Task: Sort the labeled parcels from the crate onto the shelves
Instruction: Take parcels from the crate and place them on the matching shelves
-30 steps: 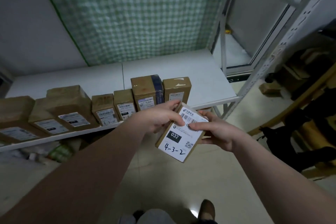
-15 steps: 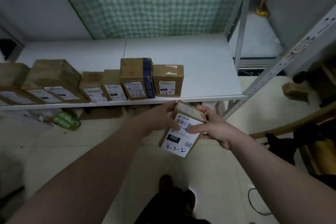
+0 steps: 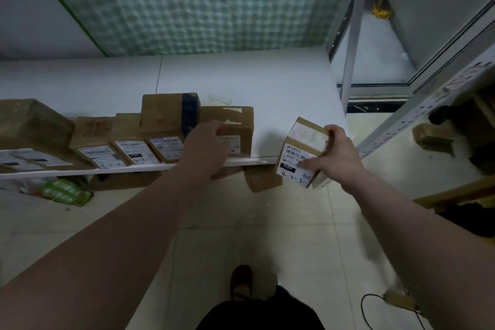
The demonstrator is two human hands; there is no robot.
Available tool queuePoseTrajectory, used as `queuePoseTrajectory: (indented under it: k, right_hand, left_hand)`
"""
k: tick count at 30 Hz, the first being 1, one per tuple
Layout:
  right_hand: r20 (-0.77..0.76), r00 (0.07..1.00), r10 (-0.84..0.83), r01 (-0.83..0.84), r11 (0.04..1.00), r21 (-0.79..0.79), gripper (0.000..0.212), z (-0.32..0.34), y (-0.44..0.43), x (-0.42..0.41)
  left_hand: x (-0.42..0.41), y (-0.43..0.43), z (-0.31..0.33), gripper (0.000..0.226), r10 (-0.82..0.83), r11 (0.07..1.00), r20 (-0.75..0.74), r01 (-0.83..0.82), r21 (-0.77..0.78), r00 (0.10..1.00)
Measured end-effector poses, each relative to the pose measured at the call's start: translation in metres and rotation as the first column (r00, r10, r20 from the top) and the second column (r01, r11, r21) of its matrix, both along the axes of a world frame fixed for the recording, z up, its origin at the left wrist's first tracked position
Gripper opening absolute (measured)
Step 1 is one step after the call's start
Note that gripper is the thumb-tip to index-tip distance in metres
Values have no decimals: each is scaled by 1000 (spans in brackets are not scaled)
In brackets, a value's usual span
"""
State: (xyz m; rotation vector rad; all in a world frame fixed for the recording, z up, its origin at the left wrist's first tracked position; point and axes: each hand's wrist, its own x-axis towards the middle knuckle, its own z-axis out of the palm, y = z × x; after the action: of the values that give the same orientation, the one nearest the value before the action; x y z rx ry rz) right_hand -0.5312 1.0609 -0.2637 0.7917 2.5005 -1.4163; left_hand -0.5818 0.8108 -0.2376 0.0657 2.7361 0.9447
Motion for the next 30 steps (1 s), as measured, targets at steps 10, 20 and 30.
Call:
queuePoseTrajectory:
  k: [10, 20, 30]
  right_hand:
    - [-89, 940, 330, -304, 927, 222, 99, -116, 6, -77]
    - [-218, 926, 307, -297, 952, 79, 118, -167, 11, -82]
    - [-89, 995, 50, -46, 998, 45, 101, -227, 5, -64]
  left_hand:
    - [-15, 41, -110, 27, -449, 873, -163, 392, -292, 879]
    - [-6, 31, -204, 14, -89, 962, -246, 19, -271, 965]
    - [-18, 39, -235, 51, -398, 855, 113, 413, -313, 910]
